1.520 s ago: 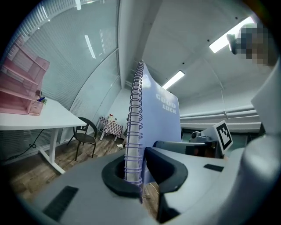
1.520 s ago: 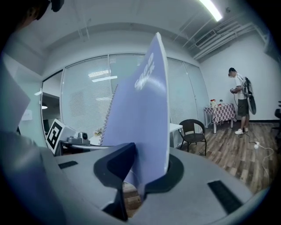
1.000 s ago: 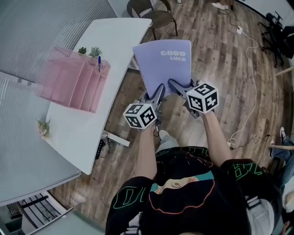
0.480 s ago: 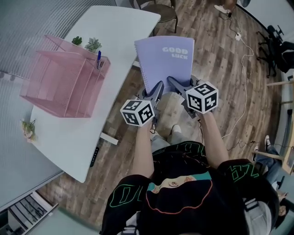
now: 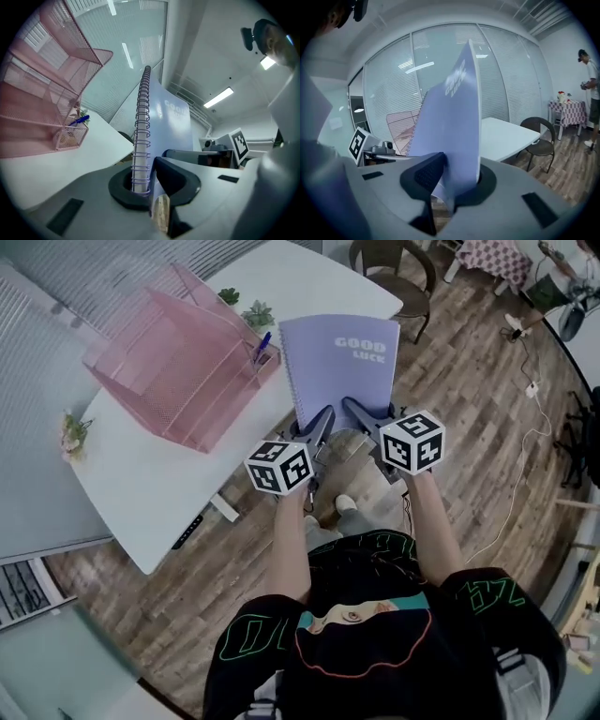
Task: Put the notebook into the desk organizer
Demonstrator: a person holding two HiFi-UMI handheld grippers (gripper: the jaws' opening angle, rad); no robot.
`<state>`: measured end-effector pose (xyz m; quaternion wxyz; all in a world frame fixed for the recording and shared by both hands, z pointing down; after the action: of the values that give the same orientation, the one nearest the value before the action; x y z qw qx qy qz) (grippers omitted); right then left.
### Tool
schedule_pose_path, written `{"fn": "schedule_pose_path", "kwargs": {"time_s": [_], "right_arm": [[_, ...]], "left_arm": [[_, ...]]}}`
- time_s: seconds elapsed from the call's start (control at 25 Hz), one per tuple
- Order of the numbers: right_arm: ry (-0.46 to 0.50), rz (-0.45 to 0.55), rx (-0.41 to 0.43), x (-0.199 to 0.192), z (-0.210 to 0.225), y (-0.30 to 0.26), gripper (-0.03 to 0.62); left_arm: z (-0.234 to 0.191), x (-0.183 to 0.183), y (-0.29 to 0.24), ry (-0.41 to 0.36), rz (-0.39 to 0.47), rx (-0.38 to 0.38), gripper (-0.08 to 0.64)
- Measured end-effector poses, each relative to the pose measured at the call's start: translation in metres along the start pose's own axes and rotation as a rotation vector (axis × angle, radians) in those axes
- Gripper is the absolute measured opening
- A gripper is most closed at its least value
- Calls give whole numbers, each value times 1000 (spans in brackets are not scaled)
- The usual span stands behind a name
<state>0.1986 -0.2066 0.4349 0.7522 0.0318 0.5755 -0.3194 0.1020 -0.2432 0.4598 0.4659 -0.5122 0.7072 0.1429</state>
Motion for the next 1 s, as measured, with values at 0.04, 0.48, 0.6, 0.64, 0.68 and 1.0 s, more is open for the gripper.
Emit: {"fn": "schedule_pose_path", "kwargs": {"time_s": [0.04, 0.48, 0.6, 0.64, 0.68, 1.0], "right_arm": [[7, -6, 23, 3, 1, -4, 75], [26, -131, 279, -12, -9, -49, 75], [27, -173, 344, -25, -14, -61, 75], [27, -187, 366, -29, -16, -64, 75], [27, -201, 389, -33, -19, -68, 75], [27, -319, 567, -71, -52, -90, 75]], "left_arm": [[-2, 2, 1, 6, 13, 18, 43], [-31, -16, 31, 116, 89, 257, 43], [-39, -29, 42, 154, 103, 321, 43], [-41, -34, 45, 167, 108, 342, 43], [-43, -38, 49, 180, 113, 364, 43], [-54, -77, 93, 300, 154, 516, 42]]}}
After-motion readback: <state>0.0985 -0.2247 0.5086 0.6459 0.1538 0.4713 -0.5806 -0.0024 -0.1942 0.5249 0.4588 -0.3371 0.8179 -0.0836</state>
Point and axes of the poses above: the fingertips, and each gripper's own axes: y backward along the fingers, z to its right, x out of its top, the point moved 4 cm from there along y, backward along the fingers, and after that the axes turned 15 degrees about x, right-handed, at the moved point
